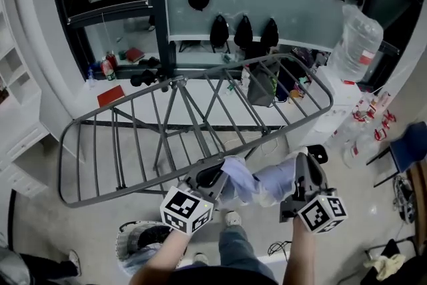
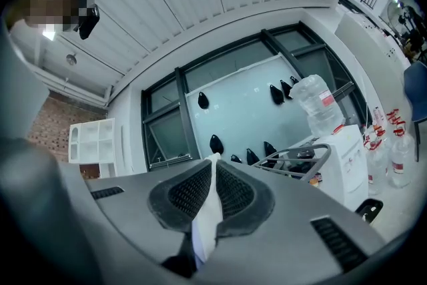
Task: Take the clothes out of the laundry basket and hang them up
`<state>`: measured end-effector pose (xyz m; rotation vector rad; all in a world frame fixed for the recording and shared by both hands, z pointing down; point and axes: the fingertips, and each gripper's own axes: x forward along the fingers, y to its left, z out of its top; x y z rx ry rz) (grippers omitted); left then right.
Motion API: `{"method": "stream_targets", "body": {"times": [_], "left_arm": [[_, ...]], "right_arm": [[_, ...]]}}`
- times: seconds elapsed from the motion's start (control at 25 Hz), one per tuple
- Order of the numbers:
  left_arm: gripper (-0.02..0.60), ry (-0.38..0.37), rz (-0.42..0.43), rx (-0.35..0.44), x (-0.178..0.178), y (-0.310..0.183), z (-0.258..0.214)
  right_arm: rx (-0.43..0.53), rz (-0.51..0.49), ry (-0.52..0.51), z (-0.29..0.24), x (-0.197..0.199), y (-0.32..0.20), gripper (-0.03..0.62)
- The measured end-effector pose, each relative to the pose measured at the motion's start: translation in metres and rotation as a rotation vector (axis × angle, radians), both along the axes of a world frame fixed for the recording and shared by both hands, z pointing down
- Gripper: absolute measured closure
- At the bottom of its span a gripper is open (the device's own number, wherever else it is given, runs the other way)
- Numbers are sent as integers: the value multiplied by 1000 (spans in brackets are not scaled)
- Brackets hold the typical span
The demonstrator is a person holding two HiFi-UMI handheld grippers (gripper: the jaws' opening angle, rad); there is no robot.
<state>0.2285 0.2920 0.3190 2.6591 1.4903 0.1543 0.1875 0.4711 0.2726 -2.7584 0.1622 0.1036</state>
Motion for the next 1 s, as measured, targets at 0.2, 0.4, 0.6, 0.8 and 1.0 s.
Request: {"method": "stream_targets", "body": {"times": [0.2, 0.4, 0.6, 0.8, 1.0], "left_arm": [[554, -4, -43, -1, 62, 41, -4], [554, -13, -118, 15, 121, 66, -4], [554, -13, -189, 37, 169, 84, -1], [554, -10, -259, 54, 217, 105, 0], [554, -21, -322, 56, 266, 118, 4]], "right_arm": [[-28, -33, -10, -2, 69, 34, 575], [-40, -93, -40, 4, 135, 55, 576], [-94, -154, -65, 7, 190, 61, 575], [-160, -224, -88, 12, 244, 64, 574], [-203, -287, -122, 18, 301, 63, 574]]}}
